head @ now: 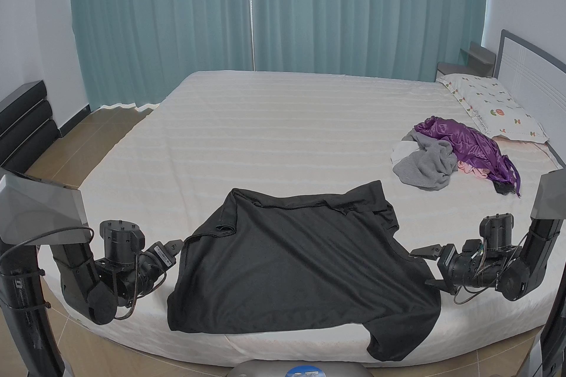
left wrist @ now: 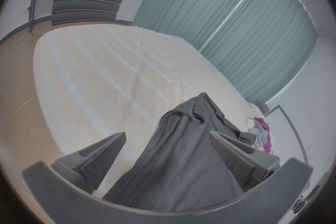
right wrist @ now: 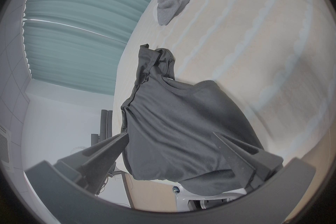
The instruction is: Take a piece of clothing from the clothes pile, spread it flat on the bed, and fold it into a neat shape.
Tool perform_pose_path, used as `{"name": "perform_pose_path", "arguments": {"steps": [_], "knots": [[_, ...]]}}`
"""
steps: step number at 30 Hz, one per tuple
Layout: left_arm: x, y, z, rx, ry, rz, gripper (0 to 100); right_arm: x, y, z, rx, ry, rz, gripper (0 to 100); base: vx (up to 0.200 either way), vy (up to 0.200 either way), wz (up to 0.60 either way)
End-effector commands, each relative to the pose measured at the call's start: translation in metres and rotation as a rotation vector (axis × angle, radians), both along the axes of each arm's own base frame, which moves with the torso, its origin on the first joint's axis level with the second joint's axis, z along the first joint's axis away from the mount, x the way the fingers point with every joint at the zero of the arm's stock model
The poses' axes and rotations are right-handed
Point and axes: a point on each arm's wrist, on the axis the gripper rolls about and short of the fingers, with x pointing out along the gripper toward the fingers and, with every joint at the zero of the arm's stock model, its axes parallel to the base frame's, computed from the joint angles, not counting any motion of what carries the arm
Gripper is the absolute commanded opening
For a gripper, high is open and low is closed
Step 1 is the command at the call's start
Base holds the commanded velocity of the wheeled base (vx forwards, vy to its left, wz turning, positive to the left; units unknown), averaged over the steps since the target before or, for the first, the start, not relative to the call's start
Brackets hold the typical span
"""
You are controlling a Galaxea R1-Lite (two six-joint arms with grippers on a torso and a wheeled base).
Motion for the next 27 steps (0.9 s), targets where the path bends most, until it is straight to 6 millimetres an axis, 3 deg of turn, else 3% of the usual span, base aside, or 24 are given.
{"name": "perform_pose_path", "arguments": {"steps": [1, 4, 10, 13, 15, 21, 27], "knots": [[0.016, -0.013, 0.013, -0.014, -0.079, -0.036, 100, 0.0, 0.0, -0.001, 0.0, 0.003, 0.001, 100, 0.0, 0.0, 0.0], [0.025, -0.025, 0.015, -0.013, -0.082, -0.086, 100, 0.0, 0.001, -0.001, 0.0, 0.002, 0.004, 100, 0.0, 0.0, 0.0], [0.074, -0.045, 0.039, -0.046, -0.061, -0.197, 100, 0.0, 0.002, -0.001, 0.001, 0.004, 0.006, 100, 0.0, 0.0, 0.0], [0.092, -0.055, 0.041, -0.075, -0.041, -0.252, 100, 0.0, 0.002, -0.001, 0.0, 0.003, 0.007, 100, 0.0, 0.0, 0.0], [0.098, -0.059, 0.038, -0.082, -0.034, -0.271, 100, 0.0, 0.002, -0.001, 0.0, 0.003, 0.007, 100, 0.0, 0.0, 0.0], [0.139, -0.08, -0.015, -0.074, -0.007, -0.303, 100, -0.001, 0.002, -0.001, 0.001, 0.006, 0.008, 100, 0.0, 0.0, 0.0], [0.148, -0.08, -0.027, -0.07, -0.007, -0.303, 100, -0.001, 0.003, -0.001, 0.0, 0.005, 0.01, 100, 0.0, 0.0, 0.0]]}}
